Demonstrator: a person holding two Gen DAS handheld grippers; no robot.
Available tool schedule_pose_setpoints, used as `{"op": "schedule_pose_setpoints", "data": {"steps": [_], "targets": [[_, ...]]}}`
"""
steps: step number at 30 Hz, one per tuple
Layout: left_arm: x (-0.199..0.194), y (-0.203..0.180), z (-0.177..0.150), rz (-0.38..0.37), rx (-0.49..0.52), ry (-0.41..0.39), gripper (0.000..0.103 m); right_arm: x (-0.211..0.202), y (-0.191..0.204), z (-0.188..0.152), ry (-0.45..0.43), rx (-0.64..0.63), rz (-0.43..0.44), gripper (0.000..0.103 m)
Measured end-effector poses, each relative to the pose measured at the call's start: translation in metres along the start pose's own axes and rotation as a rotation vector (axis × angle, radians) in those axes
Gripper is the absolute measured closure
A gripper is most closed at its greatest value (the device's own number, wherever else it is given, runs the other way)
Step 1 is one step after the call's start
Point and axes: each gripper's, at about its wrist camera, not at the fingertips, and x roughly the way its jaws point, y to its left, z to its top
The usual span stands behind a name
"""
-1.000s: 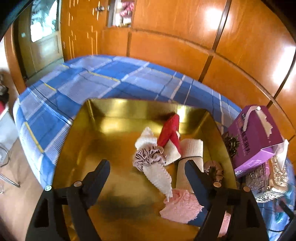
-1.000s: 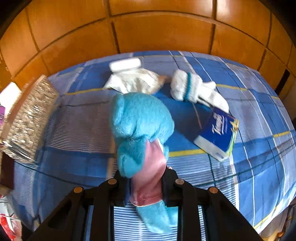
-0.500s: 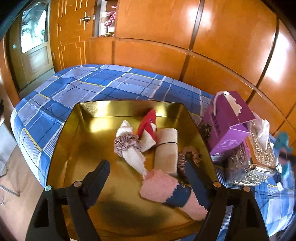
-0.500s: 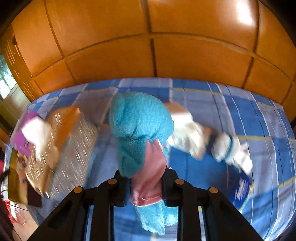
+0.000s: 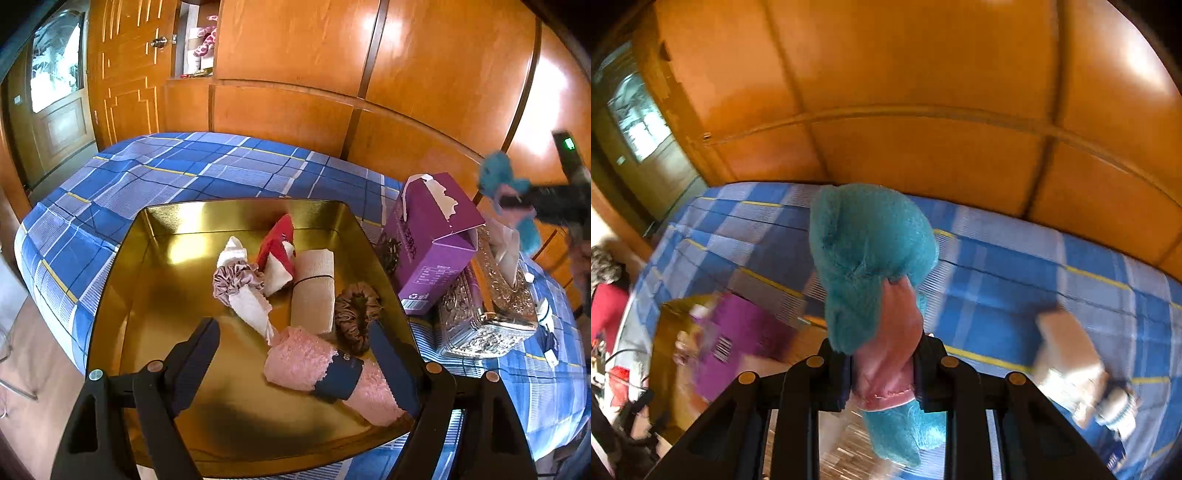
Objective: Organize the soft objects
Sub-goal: 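Carry the teal plush over the gold tray and release it with the right tool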
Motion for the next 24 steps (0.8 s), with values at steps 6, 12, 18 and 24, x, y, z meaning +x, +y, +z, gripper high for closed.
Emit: {"op": "schedule_pose_setpoints", "data": {"steps": [6, 12, 18, 24], "targets": [[-0.006, 0.003, -0.003, 0.007, 0.000, -0.007, 0.020, 0.012, 0.070, 0.024, -0.031, -0.105, 0.103, 0.079], [-0.016, 0.015, -0.003, 0.039, -0.020, -0.031, 0.020, 0.016, 0.133, 0.014, -0.048, -0.251, 0.196, 0.079], [-0.024, 0.030, -0.001, 0.101, -0.055, -0.070, 0.020, 0.011, 0.168, -0.025, -0.044, -0.343, 0.281, 0.078], [-0.030, 0.034, 0.000, 0.141, -0.054, -0.098, 0.020, 0.009, 0.192, -0.072, -0.026, -0.386, 0.346, 0.078]]}}
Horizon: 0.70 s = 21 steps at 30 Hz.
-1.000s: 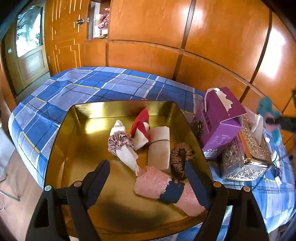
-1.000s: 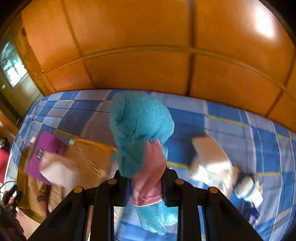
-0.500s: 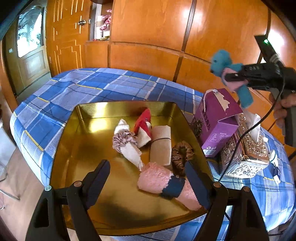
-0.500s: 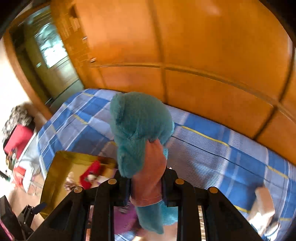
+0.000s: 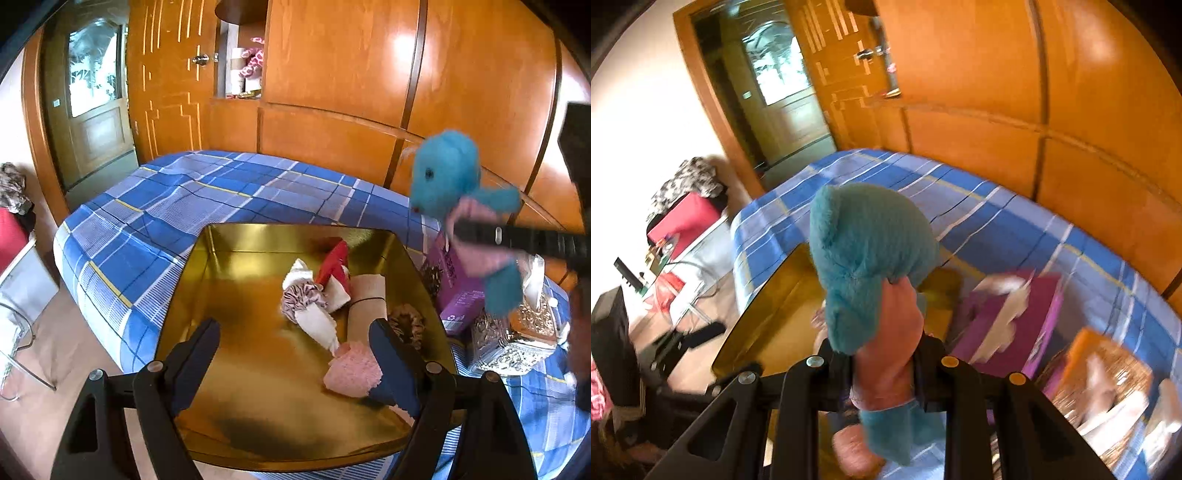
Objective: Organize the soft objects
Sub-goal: 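Carry the teal plush over the gold tray and release it with the right tool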
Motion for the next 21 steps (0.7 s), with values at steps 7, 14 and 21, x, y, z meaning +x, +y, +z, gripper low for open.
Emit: {"op": "schedule_pose_setpoints", "data": {"steps": [7, 14, 21], "targets": [[-0.001, 0.005, 0.000, 0.019, -0.008, -0.005, 0.020, 0.030, 0.026, -0.037, 0.067, -0.011, 0.001, 0.078], [0.003, 0.012, -0.001, 0.036, -0.031, 0.000, 0.020, 0.063, 0.029, -0.047, 0.137, 0.014, -0.021, 0.070], [0.004, 0.024, -0.001, 0.066, -0.064, -0.005, 0.020, 0.063, 0.019, -0.053, 0.149, 0.085, 0.034, 0.045]]}}
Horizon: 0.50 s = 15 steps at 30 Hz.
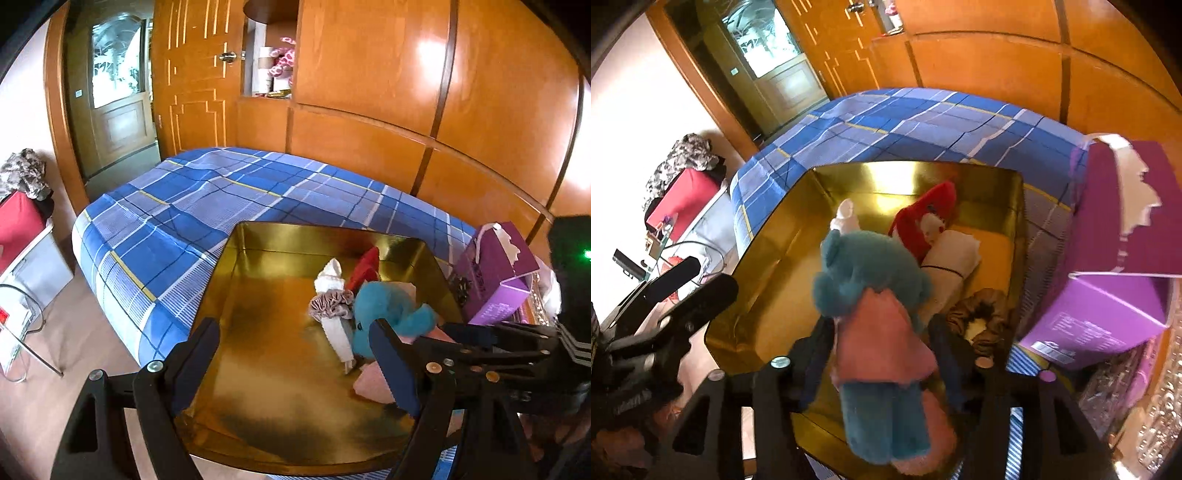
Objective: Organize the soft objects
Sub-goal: 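Carry the teal plush over the gold tray and release it with the right tool, then move both tools back toward the white items on the bed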
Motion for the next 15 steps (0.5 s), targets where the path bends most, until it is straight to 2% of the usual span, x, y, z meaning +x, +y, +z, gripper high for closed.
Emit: {"op": "schedule_pose_setpoints", "data": {"steps": [8, 15], "targets": [[-0.008, -0.003, 0.003, -0.012, 0.004, -0.029, 0.020, -0.040, -0.001, -0.016, -0.076, 0.005, 0.000, 0.045], [-0.028, -0.021, 0.007, -0.053, 0.052, -0.076, 0.020, -0.084, -0.004, -0.054, -0.167, -0.020, -0.027, 0.045]]}}
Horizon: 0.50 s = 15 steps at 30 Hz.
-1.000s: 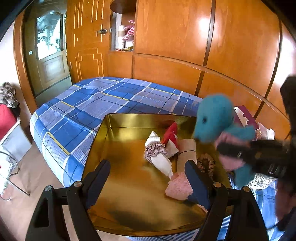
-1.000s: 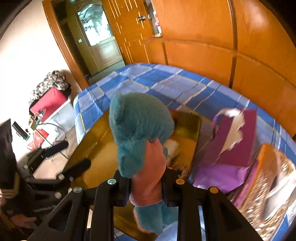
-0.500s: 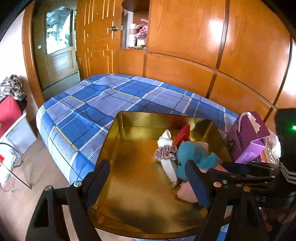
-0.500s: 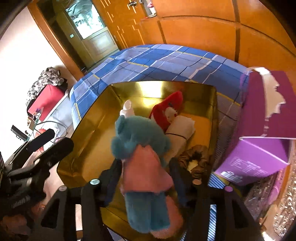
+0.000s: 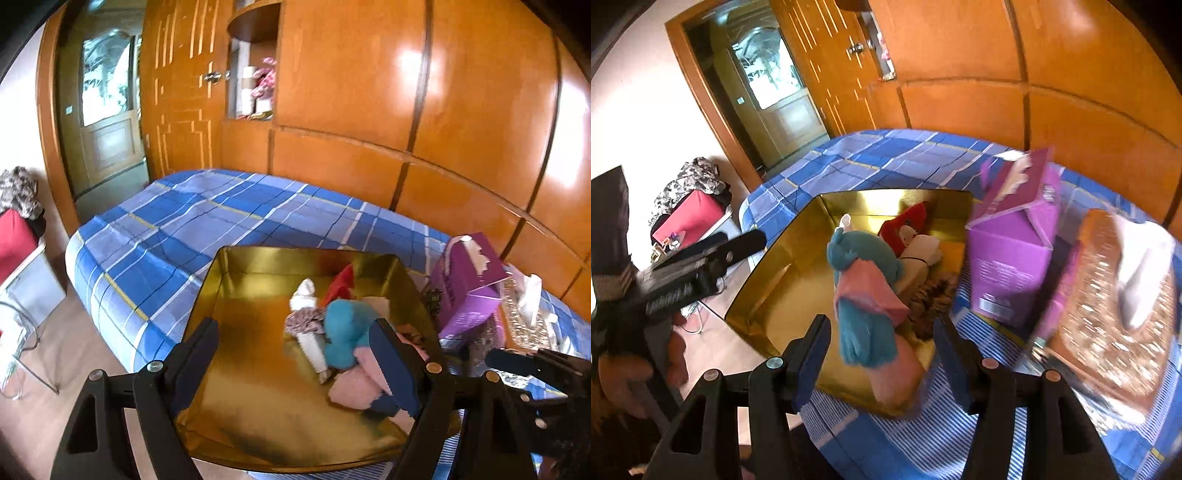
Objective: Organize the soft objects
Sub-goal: 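Move both tools back toward the white items on the bed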
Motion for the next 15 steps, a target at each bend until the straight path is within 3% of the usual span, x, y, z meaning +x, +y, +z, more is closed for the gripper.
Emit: {"op": "schedule_pose_setpoints", "data": {"steps": [6, 15], "targets": [[-0.014, -0.024, 0.003, -0.044, 0.054, -0.028, 0.018, -0.039, -0.023, -0.024, -0.068, 0.042, -0.093, 0.045], [-0.030, -0.077, 0.005, -0.143, 0.187, -0.056, 0.018, -0.080, -0.088, -0.072, -0.100, 0.232, -0.261, 0.045]]}}
